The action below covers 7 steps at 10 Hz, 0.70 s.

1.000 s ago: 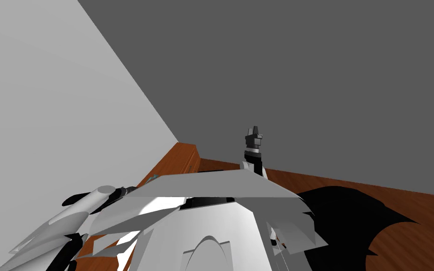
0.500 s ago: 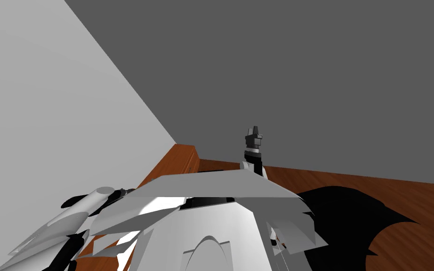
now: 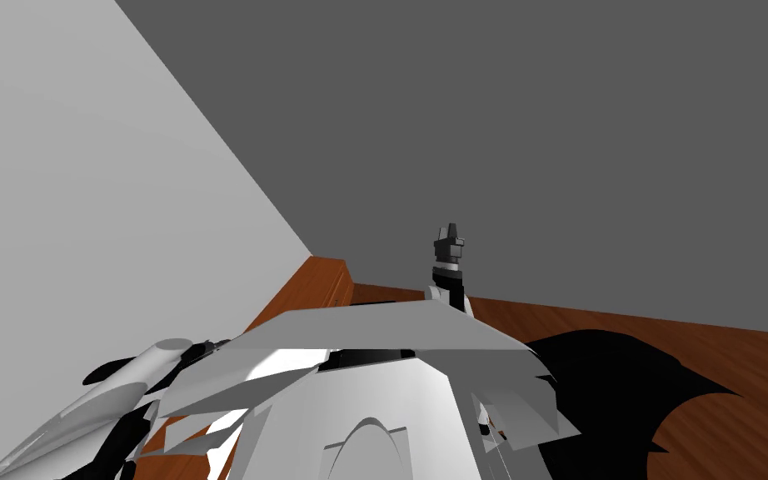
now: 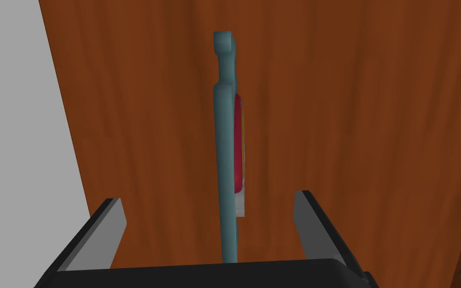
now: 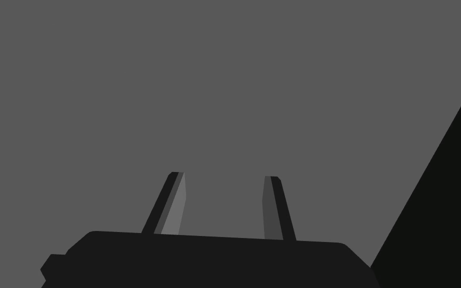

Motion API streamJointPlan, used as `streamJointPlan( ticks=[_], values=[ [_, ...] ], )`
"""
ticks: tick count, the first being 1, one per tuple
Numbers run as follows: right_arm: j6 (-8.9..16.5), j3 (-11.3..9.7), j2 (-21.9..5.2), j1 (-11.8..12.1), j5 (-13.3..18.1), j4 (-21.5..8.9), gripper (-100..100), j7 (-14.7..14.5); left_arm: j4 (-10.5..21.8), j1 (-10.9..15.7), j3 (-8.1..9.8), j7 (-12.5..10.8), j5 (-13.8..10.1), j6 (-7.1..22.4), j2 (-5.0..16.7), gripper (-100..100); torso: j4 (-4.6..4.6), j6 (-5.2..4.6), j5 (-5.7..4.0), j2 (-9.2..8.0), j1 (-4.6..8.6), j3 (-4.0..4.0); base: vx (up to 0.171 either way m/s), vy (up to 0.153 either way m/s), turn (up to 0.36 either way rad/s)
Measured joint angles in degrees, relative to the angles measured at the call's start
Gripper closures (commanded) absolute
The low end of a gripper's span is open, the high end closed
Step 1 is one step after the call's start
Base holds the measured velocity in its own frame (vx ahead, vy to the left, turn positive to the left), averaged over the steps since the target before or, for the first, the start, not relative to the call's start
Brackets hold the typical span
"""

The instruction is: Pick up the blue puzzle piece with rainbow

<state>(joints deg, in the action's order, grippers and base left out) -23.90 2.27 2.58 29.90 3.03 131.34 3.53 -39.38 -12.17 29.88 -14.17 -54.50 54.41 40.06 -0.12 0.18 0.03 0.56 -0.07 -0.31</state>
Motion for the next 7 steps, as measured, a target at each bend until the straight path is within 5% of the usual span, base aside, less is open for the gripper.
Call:
streamJointPlan(
  ticks=[5,7],
  values=[
    [0.0,0.0,0.0,0.0,0.0,0.0,0,0.0,5.77,0.87,7.22,8.71,2.11,-0.59,-0.71,-100,0.0,0.0,0.0,0.03,-0.01,-0.02,0.063,-0.005,0.024],
    [0.0,0.0,0.0,-0.01,0.0,0.0,0,0.0,4.85,0.06,8.76,10.09,2.73,-0.39,-1.35,-100,0.02,-0.01,0.0,-0.12,0.01,0.06,0.032,-0.005,0.014]
  ],
)
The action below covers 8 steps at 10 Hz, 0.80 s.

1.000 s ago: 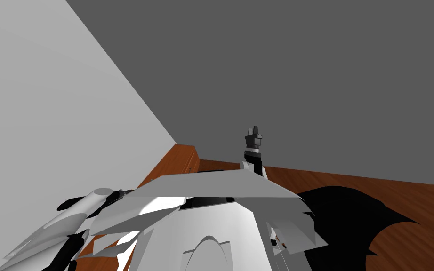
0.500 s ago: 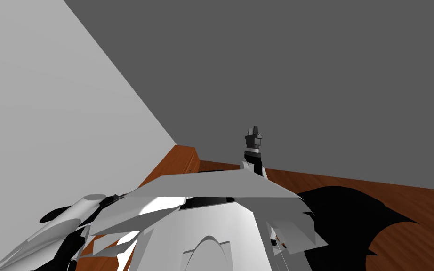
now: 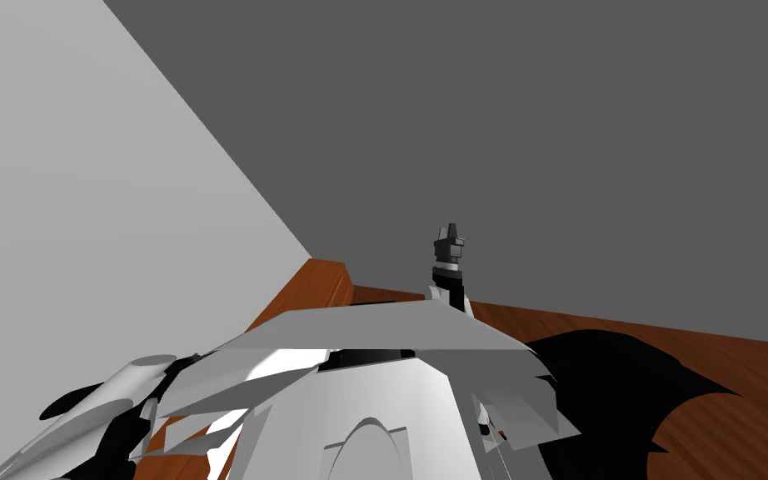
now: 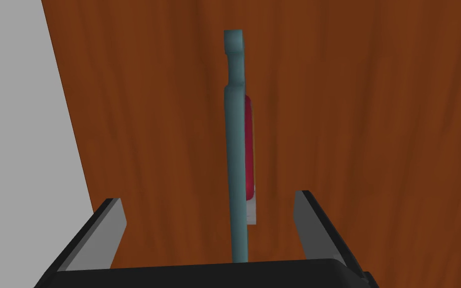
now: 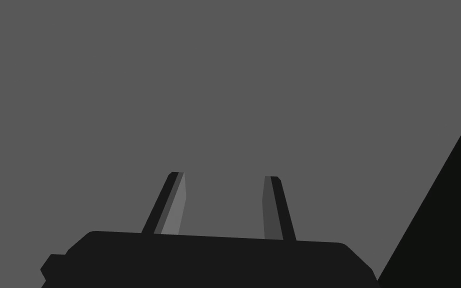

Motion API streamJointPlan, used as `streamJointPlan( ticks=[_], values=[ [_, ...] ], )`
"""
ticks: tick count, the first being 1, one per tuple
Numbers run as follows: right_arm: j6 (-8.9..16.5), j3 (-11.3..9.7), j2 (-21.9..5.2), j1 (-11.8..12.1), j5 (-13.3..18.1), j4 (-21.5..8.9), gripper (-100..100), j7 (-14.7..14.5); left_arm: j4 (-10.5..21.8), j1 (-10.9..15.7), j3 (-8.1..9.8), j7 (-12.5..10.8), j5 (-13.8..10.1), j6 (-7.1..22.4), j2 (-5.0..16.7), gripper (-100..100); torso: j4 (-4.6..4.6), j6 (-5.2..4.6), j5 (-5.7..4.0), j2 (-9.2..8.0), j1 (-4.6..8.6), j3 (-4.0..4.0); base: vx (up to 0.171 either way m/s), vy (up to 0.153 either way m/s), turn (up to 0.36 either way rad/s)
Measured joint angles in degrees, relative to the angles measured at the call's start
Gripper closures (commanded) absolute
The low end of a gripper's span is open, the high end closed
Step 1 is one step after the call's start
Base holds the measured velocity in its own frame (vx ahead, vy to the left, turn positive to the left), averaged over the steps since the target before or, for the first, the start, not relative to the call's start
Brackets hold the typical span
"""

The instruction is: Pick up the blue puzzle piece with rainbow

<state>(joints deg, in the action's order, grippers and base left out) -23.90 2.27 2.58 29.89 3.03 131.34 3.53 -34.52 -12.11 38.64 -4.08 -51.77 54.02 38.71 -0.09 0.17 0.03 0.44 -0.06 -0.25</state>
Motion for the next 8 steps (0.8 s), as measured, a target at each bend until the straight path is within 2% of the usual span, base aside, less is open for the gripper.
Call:
streamJointPlan(
  ticks=[1,2,3,5,6,7,8],
  values=[
    [0.0,0.0,0.0,0.0,0.0,0.0,0,0.0,-0.26,-0.44,1.54,0.8,0.65,0.35,-0.49,-100,0.0,0.02,0.0,0.02,0.02,0.0,0.05,-0.005,0.025],
    [0.0,0.0,0.0,0.0,0.0,0.0,0,0.0,0.8,-0.2,2.53,2.12,0.86,0.3,-0.46,-100,-0.01,0.0,0.0,0.05,0.01,-0.02,0.068,-0.007,0.033],
    [0.0,0.0,0.0,0.01,0.0,0.0,0,0.0,3.83,0.61,4.28,4.52,1.06,-0.28,-0.22,-100,-0.02,0.01,0.0,0.11,0.01,-0.06,0.105,-0.011,0.054],
    [0.0,0.0,0.0,0.01,0.0,0.0,0,0.0,4.25,0.13,7.54,7.24,2.56,0.11,-1.2,-100,-0.04,-0.01,0.0,0.2,0.0,-0.11,0.06,0.0,0.008],
    [0.0,0.0,0.0,0.0,0.0,0.0,0,0.0,4.63,0.23,8.26,8.46,2.65,0.03,-1.21,-100,-0.02,-0.01,0.0,0.06,-0.02,-0.04,0.043,-0.003,0.029],
    [0.0,0.0,0.0,0.0,0.0,0.0,0,0.0,6.52,0.7,9.87,10.24,3.02,-0.23,-1.1,-100,-0.01,0.01,0.01,0.05,-0.01,-0.02,0.048,-0.005,0.024],
    [0.0,0.0,0.0,0.0,0.0,0.0,0,0.0,6.3,0.36,10.88,11.45,3.38,-0.1,-1.51,-100,-0.01,0.0,0.0,0.04,0.01,-0.02,0.061,-0.005,0.035]
  ],
)
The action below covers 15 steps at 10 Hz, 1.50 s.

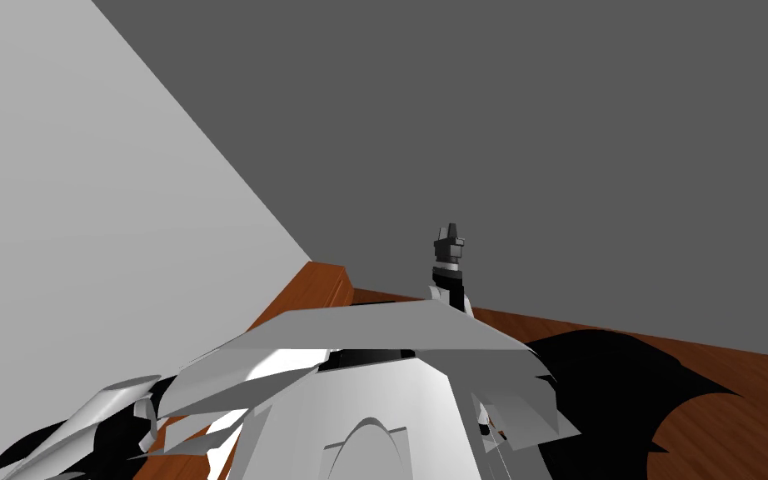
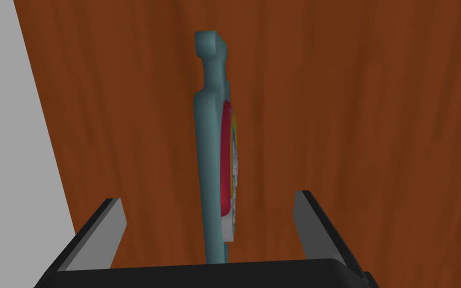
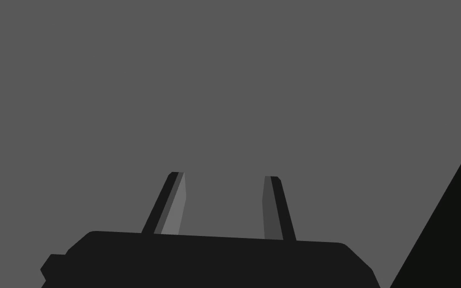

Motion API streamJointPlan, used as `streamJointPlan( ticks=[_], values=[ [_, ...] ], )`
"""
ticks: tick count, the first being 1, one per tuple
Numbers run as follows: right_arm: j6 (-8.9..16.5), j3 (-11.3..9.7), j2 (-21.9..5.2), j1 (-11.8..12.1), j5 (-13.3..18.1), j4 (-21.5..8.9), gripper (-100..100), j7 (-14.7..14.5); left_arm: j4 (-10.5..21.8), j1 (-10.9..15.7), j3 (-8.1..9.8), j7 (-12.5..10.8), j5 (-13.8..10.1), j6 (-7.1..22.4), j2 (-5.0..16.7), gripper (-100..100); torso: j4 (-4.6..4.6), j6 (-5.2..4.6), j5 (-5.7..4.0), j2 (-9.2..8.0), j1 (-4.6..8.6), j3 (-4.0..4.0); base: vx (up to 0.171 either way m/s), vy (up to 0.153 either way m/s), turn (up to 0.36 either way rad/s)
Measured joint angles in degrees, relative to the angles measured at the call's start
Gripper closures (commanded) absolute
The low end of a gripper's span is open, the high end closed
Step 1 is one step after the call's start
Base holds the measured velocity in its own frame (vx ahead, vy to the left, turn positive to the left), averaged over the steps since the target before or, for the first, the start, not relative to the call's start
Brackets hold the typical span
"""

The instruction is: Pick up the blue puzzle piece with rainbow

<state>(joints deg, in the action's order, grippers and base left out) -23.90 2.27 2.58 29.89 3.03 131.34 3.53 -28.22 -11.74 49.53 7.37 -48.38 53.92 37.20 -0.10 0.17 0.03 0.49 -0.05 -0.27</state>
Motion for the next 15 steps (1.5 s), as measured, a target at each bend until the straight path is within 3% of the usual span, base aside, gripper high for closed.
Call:
streamJointPlan(
  ticks=[2,3,7,8,9,11,15],
  values=[
    [0.0,0.0,0.0,0.0,0.0,0.0,0,0.0,2.39,0.4,2.74,3.3,0.78,-0.41,-0.31,-100,-0.01,-0.01,0.0,0.05,-0.01,-0.03,0.043,-0.002,0.01],
    [0.0,0.0,0.0,0.0,0.0,0.0,0,0.0,2.47,0.41,2.85,3.66,0.8,-0.41,-0.29,100,0.01,-0.01,0.0,-0.04,-0.02,0.02,0.0,0.0,0.0],
    [0.0,0.0,0.0,-0.01,0.0,0.0,0,0.0,2.55,0.39,2.83,3.57,0.79,-0.23,-0.39,100,0.05,-0.03,0.01,-0.17,-0.13,0.11,0.0,0.0,0.0],
    [0.0,0.0,0.0,-0.01,0.0,0.0,0,0.0,2.56,0.38,2.82,3.58,0.79,-0.21,-0.4,0,0.06,-0.03,0.01,-0.18,-0.14,0.11,0.0,0.0,0.0],
    [0.0,0.0,0.0,-0.01,0.0,0.0,0,0.0,2.56,0.38,2.82,3.58,0.79,-0.2,-0.4,100,0.06,-0.03,0.01,-0.18,-0.15,0.11,-0.044,-0.001,-0.036],
    [0.0,0.0,0.0,-0.01,0.0,0.0,0,0.0,0.89,0.14,0.88,1.64,0.1,-0.11,-0.04,100,0.08,-0.03,-0.04,-0.37,-0.16,0.21,-0.073,0.013,-0.035],
    [0.0,0.0,0.0,-0.01,0.0,0.0,0,0.0,-2.7,-0.06,-4.63,-4.42,-1.39,0.02,0.65,100,0.11,-0.02,-0.08,-0.4,-0.09,0.24,-0.065,0.004,-0.025]
  ],
)
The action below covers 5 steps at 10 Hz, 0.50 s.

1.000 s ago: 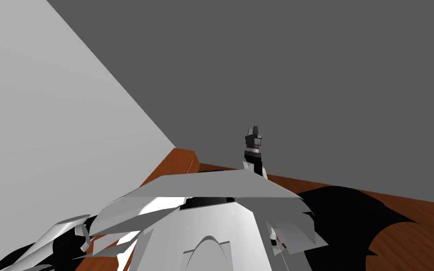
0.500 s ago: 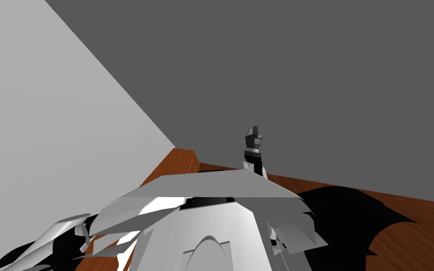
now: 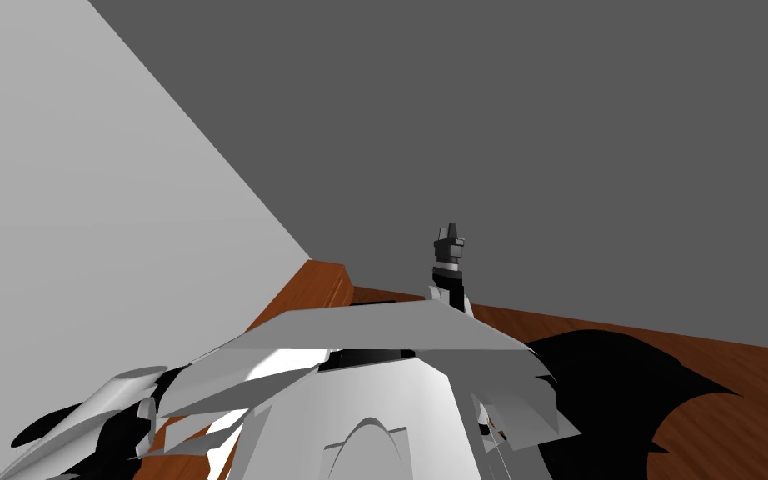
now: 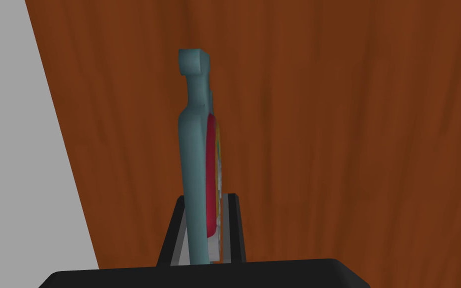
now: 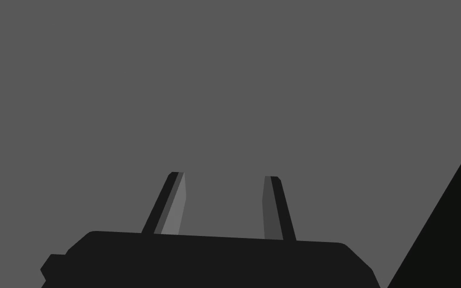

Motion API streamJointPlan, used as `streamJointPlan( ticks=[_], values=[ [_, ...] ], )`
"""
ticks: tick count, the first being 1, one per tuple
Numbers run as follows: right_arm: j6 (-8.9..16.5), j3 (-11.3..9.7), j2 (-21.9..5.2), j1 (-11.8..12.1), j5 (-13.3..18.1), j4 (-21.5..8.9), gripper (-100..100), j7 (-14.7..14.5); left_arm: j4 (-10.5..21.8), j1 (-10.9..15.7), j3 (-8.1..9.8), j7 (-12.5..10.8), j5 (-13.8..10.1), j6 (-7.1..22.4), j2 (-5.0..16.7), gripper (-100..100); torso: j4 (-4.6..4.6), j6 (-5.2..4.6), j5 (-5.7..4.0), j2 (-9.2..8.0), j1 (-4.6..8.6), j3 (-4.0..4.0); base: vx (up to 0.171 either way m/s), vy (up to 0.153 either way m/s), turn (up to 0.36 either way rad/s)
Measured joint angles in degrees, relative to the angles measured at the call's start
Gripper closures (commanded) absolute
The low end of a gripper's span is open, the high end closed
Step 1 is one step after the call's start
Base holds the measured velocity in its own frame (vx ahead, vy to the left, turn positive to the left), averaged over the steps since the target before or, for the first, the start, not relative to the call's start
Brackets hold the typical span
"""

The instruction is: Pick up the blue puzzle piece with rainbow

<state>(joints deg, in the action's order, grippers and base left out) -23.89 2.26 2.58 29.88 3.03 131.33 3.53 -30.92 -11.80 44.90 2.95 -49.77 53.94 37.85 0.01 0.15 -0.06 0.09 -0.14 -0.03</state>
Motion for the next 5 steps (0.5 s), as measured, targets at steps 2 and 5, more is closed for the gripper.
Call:
streamJointPlan(
  ticks=[2,5],
  values=[
    [0.0,0.0,0.0,0.0,0.0,0.0,0,0.0,-1.94,-0.25,-2.75,-3.04,-0.89,0.11,0.39,100,0.01,0.01,0.01,0.0,0.01,0.0,-0.065,0.006,-0.028],
    [0.0,0.0,0.0,0.0,0.0,0.0,0,0.0,-5.4,-0.74,-7.26,-8.11,-2.12,0.22,0.67,100,0.02,0.01,0.07,-0.05,-0.03,0.03,-0.064,0.003,-0.025]
  ],
)
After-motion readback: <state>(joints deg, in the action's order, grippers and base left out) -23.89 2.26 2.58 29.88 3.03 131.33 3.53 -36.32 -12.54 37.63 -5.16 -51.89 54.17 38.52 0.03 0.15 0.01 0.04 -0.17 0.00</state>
